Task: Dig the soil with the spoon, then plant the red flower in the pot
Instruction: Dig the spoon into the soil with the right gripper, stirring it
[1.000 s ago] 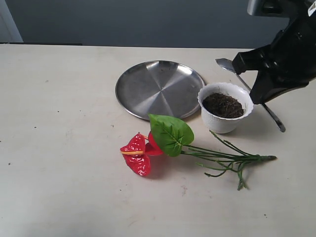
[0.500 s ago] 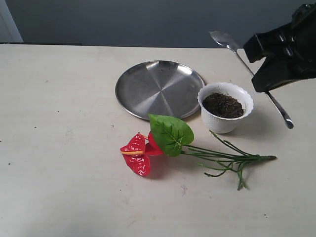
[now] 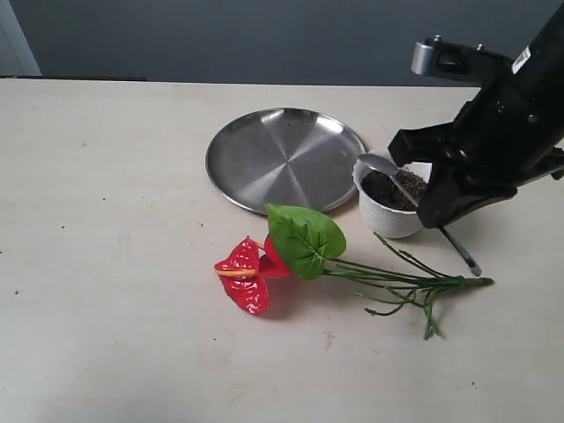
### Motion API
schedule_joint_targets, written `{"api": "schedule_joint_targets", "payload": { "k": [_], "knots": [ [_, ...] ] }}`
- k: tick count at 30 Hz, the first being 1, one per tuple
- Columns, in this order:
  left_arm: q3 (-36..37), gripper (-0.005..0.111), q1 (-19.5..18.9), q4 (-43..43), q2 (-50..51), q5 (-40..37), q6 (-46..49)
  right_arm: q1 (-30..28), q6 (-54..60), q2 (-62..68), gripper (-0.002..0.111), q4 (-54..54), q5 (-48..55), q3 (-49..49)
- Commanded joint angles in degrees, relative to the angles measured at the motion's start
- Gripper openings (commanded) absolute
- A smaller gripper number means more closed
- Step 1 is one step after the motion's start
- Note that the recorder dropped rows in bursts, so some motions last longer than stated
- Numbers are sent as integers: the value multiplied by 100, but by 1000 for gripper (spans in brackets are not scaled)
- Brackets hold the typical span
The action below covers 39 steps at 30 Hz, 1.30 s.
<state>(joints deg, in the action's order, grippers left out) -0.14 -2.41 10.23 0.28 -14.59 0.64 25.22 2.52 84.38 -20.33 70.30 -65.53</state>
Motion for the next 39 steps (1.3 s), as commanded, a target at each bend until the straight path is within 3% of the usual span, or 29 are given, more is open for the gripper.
{"api": "schedule_joint_targets", "payload": {
  "k": [1, 9, 23, 30, 39],
  "knots": [
    [14, 0, 37, -9, -28, 86, -6, -426, 74, -119, -1, -155, -34, -19],
    [14, 0, 37, -9, -28, 86, -6, -1251, 870, 11, -1, -1820, -34, 90],
    [14, 0, 37, -9, -28, 86, -6, -2119, 978, 1072, -1, -2407, -34, 251],
    [14, 0, 37, -9, -28, 86, -6, -2180, 1095, 1313, -1, -2770, -34, 251],
    [14, 0, 37, -9, -28, 86, -6, -2180, 1150, 1586, -1, -2488, -34, 644]
  ]
}}
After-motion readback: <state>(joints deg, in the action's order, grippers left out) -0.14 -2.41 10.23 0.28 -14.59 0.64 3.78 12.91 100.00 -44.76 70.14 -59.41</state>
